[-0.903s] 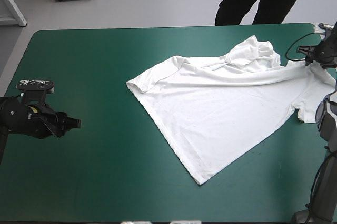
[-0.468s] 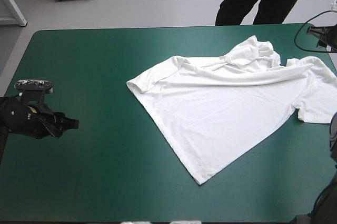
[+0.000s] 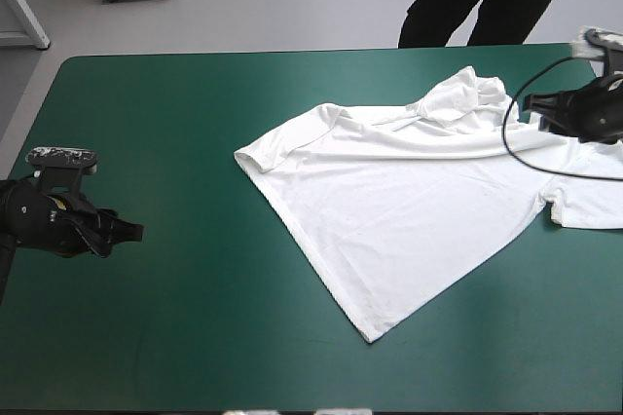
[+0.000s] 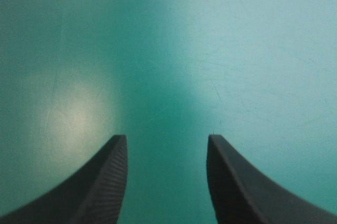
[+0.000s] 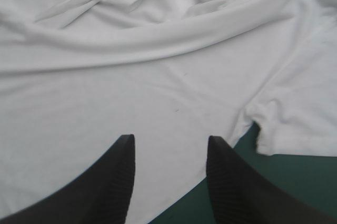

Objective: Fold the cloth

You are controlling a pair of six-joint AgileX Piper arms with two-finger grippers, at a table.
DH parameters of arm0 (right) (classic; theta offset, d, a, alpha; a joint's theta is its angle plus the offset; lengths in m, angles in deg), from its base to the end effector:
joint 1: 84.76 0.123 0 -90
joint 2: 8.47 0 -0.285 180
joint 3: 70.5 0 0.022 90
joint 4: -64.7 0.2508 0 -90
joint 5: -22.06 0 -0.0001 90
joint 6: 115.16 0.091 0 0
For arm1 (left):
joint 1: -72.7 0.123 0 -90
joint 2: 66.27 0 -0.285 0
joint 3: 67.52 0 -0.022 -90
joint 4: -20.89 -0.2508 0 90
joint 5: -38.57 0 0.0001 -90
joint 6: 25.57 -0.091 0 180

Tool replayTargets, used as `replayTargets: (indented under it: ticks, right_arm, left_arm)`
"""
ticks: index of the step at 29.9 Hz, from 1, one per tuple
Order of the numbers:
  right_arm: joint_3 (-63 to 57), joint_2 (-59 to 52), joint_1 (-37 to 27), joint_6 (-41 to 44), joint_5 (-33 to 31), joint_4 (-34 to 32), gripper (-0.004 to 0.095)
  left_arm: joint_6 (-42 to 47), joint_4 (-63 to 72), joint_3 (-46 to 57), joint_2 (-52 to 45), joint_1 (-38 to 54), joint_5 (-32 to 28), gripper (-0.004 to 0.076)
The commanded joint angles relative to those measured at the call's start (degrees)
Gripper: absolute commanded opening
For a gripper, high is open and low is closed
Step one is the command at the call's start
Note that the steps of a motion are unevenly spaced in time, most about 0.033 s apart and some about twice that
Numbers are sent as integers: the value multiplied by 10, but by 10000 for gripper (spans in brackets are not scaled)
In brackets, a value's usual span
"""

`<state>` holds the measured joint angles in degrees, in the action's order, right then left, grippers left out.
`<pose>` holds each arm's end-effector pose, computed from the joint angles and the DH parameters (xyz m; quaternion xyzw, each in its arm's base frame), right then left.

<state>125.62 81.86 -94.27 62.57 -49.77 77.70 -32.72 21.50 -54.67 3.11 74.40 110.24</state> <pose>0.2864 -0.0283 0.4240 0.0623 0.9482 0.0828 0.3002 0.1850 0.0046 0.3637 0.0458 0.9731 0.0121 0.2255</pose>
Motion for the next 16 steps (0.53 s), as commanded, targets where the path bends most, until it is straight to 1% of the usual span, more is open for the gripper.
replayTargets:
  ticks: [1,3,5,6,9,13,16]
  right_arm:
    - [-40,-71,72,4,3,-15,399]
    - [-83,-99,127,28,3,-47,390]
    - [-121,-119,165,45,3,-72,387]
    - [-146,-130,190,46,3,-73,387]
    - [-201,-144,233,46,3,-73,387]
    - [-248,-144,248,62,3,-70,387]
    - [-252,-143,248,67,3,-71,387]
  left_arm:
    - [-15,3,-18,-9,0,12,346]
    - [-16,5,-18,-9,0,8,346]
    - [-21,15,-18,-9,-1,3,346]
    - [-30,22,-18,-9,-2,-3,346]
    - [-47,34,-18,-8,-26,-27,347]
    - [-58,28,-18,15,-82,-50,347]
    - [-57,18,-28,62,-113,-77,347]
